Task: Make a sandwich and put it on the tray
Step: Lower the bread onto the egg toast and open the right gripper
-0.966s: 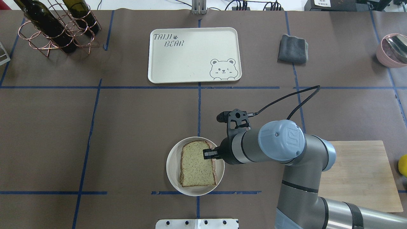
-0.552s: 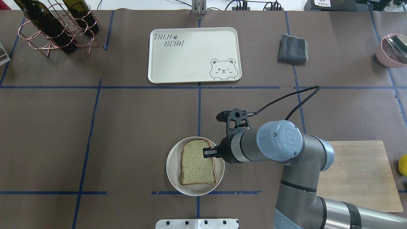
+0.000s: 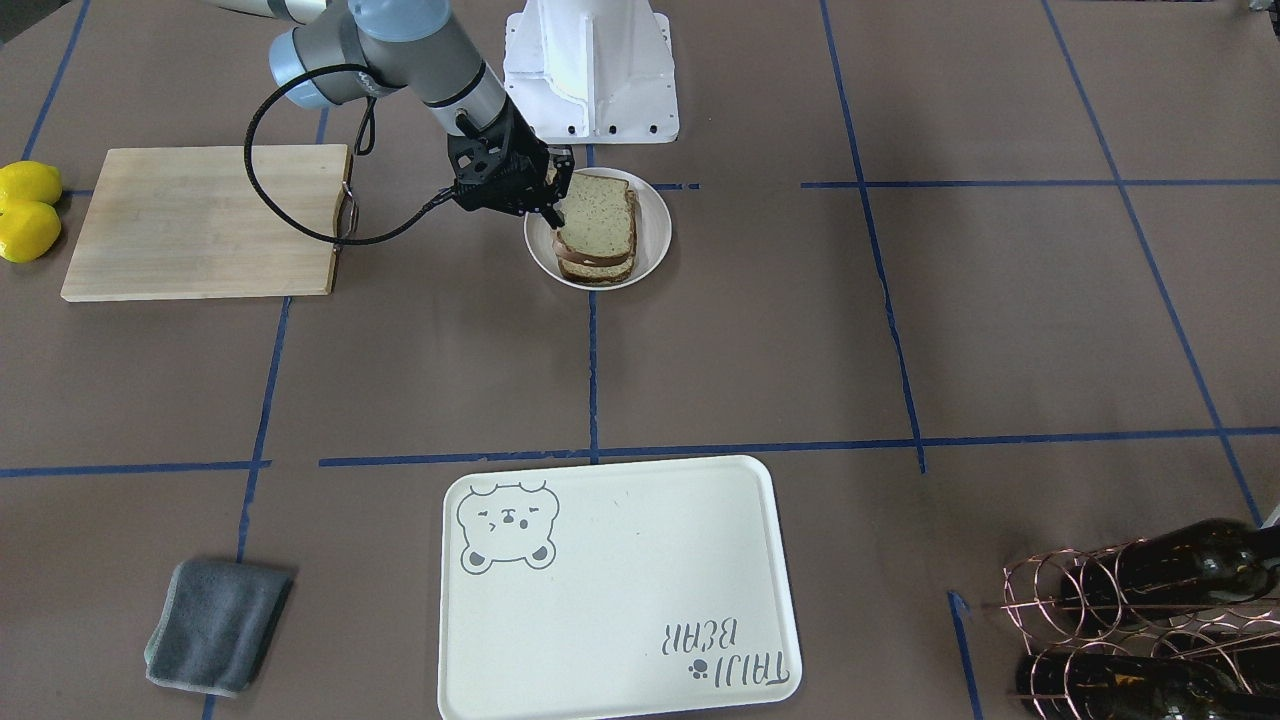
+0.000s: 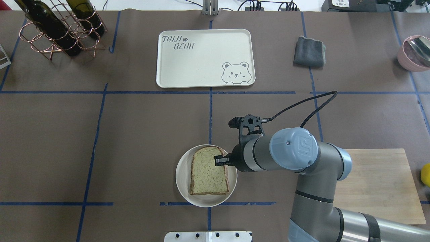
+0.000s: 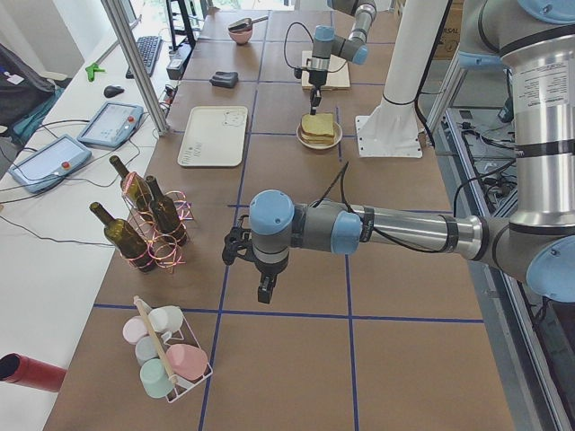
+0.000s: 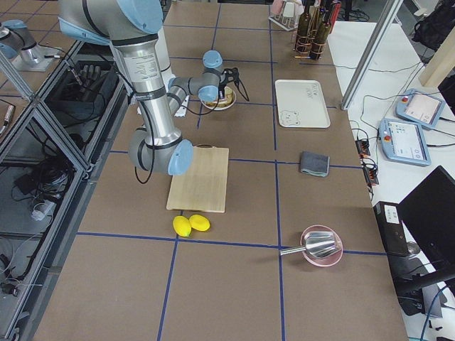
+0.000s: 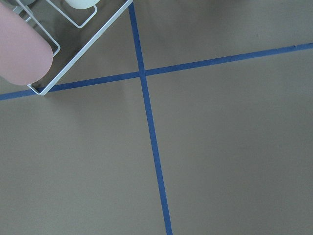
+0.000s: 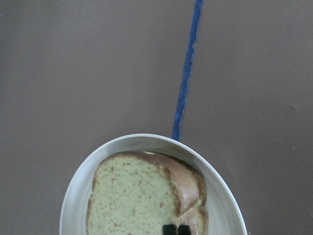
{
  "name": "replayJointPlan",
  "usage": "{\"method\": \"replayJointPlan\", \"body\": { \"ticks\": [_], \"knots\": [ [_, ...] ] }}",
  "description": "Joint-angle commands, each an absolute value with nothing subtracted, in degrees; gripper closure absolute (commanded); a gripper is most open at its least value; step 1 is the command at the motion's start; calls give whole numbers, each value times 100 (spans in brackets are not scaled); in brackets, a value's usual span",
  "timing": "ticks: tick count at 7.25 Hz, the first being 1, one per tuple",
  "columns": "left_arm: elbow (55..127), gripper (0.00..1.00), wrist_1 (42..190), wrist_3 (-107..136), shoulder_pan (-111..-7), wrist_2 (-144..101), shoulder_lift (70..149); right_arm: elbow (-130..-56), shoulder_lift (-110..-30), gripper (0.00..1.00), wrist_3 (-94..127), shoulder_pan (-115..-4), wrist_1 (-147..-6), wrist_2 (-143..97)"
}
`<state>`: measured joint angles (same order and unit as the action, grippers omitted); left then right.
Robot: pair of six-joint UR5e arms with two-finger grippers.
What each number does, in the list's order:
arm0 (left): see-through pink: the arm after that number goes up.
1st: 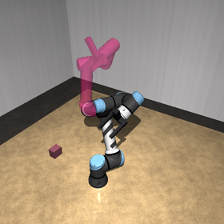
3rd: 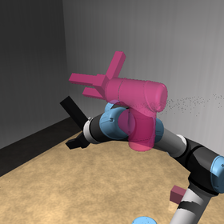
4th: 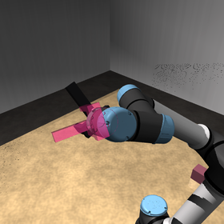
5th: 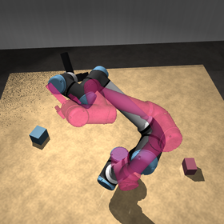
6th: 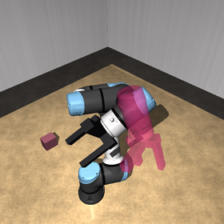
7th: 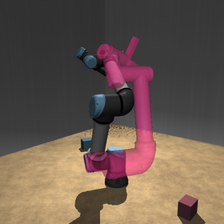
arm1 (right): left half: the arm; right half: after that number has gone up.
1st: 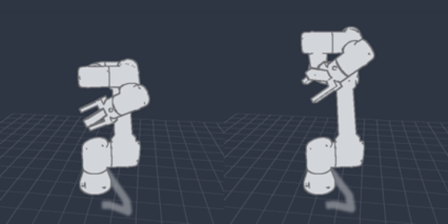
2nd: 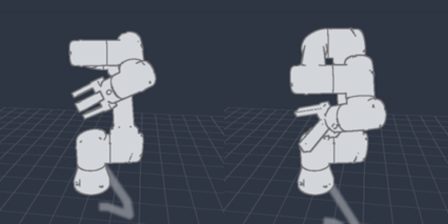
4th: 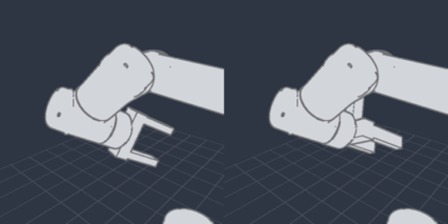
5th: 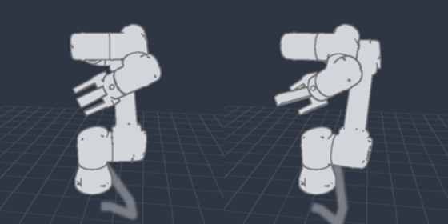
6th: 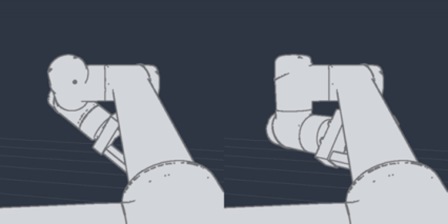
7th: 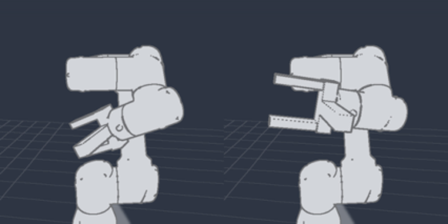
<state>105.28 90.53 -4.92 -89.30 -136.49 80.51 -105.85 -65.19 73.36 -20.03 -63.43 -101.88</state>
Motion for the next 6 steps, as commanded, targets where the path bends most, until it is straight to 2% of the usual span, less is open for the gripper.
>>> {"method": "replayJointPlan", "body": {
  "ticks": [1, 4, 6],
  "knots": [
    [10529, 0, 9053, -492, -8930, -13658, 8051, -10582, -6539, 0, 7339, -1969, -6346, -10064],
    [10503, 0, 9053, -492, -8930, -13658, 8051, -10652, -6592, 0, 7234, -2239, -6555, -10168],
    [10573, 0, 9079, -492, -8930, -13649, 8059, -10652, -6574, 0, 6492, -2801, -7432, -10519]
  ]
}}
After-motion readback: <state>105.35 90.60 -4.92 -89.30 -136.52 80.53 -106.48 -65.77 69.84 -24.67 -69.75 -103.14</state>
